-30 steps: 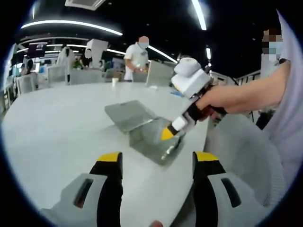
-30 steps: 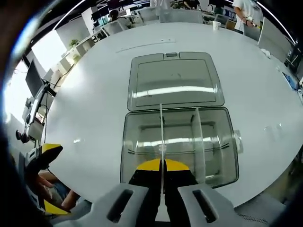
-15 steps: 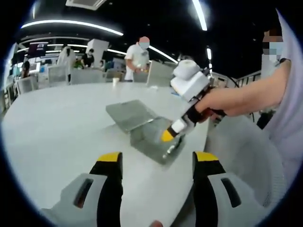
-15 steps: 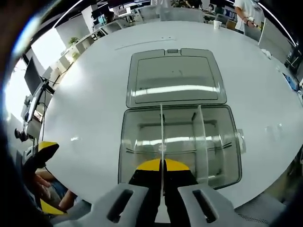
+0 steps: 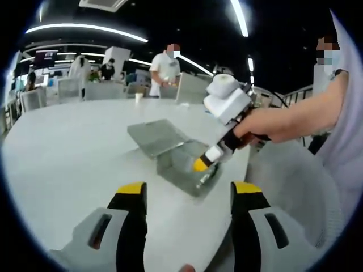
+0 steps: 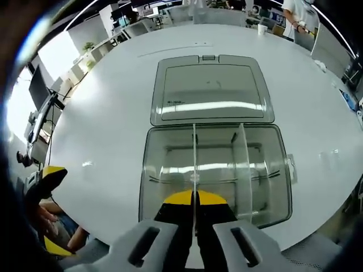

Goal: Insert the divider into the dual guide fixture by aligning both edges with the guide slots and pushing it downward to the bottom, including one-sided entry, uneven engagement, binding, and posture correction.

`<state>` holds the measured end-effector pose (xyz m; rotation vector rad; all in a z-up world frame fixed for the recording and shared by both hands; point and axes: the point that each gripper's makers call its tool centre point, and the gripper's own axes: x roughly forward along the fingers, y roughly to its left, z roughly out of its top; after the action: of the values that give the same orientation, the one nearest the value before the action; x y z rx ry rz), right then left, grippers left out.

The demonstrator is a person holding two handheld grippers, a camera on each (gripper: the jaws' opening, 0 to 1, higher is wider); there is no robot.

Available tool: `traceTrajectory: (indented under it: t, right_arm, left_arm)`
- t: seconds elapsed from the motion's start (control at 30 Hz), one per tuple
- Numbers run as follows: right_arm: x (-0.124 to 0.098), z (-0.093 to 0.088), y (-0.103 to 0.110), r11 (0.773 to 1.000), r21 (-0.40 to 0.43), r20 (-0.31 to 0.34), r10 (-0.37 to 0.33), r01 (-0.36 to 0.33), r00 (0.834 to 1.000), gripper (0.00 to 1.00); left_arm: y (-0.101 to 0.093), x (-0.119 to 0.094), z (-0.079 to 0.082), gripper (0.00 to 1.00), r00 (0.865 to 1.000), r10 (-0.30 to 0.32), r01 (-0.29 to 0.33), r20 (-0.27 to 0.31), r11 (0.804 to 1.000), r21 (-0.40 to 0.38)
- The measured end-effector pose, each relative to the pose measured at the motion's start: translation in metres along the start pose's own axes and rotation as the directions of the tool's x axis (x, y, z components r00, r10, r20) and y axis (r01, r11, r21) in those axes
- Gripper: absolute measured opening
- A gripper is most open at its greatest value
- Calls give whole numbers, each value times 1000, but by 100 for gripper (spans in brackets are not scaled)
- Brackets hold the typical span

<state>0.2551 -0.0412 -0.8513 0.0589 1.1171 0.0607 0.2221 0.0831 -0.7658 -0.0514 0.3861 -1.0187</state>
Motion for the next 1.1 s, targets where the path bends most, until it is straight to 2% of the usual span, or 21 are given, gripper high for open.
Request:
traceTrajectory:
  t: [0.57, 0.67, 1.1]
  right_arm:
    - [1, 0, -1, 1000, 7, 11, 13, -13, 1000, 0]
    - [0, 1, 1, 999, -43, 28, 32, -31, 999, 0]
    - [2, 4, -1, 998, -19, 50, 59, -58, 997, 3]
  left_arm:
    - [-1, 0, 2, 58, 1000, 1, -1, 0, 1000, 4]
    - [-1, -1, 1, 58, 1000, 6, -6, -4, 1000, 2]
    - [1, -1, 1, 58, 1000, 15, -15, -15, 1000, 1]
